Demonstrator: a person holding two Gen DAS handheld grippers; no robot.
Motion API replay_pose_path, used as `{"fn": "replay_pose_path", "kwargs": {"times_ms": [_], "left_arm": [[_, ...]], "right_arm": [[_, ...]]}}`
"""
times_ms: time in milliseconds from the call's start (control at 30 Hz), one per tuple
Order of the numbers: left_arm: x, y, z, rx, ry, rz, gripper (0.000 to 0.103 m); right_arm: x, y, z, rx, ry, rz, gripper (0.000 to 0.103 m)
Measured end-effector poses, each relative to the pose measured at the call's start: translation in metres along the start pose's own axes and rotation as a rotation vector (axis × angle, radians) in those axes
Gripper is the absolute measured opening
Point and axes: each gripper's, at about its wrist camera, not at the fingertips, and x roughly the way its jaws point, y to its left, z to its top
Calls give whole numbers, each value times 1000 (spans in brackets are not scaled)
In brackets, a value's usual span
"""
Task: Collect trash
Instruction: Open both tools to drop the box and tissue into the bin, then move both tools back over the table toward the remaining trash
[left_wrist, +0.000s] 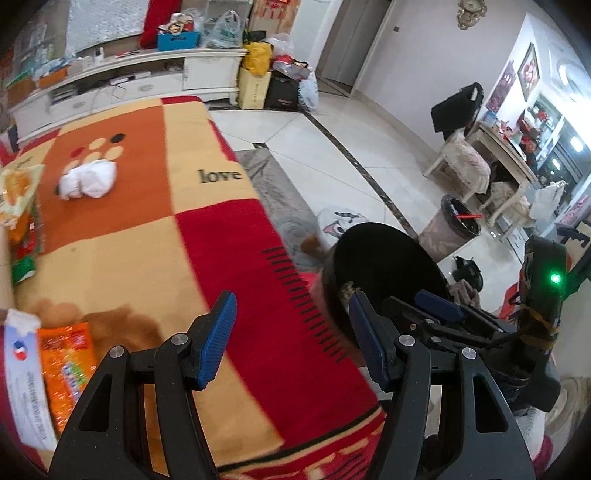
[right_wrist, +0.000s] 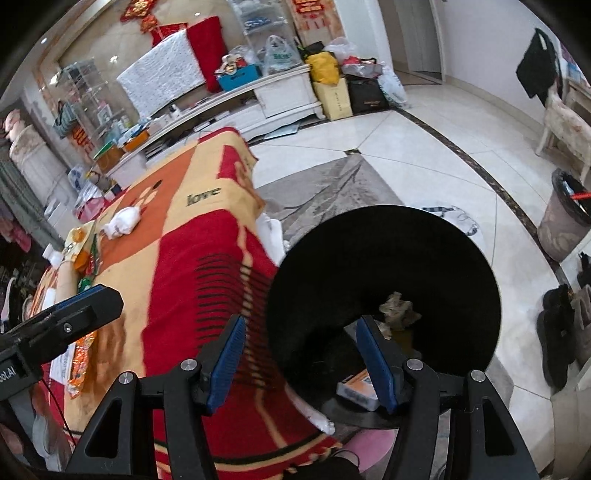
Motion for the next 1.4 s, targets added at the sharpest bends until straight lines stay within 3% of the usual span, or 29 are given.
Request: {"fn": "replay_pose_path", "kwargs": {"times_ms": [400, 767, 1067, 1400], "left_arm": [[-43, 42, -23, -16, -55, 138, 62], [-71, 88, -43, -66, -83, 222, 62], [-94, 136, -61, -130, -68, 252, 62], [-127, 209, -97, -233, -30, 338, 62]], "right_arm": [[3, 65, -5, -93, 16, 57, 65], [17, 130, -14, -192, 57, 111, 66], [29, 175, -23, -263, 93, 156, 67], [46, 225, -34, -328, 144, 210, 72]]}}
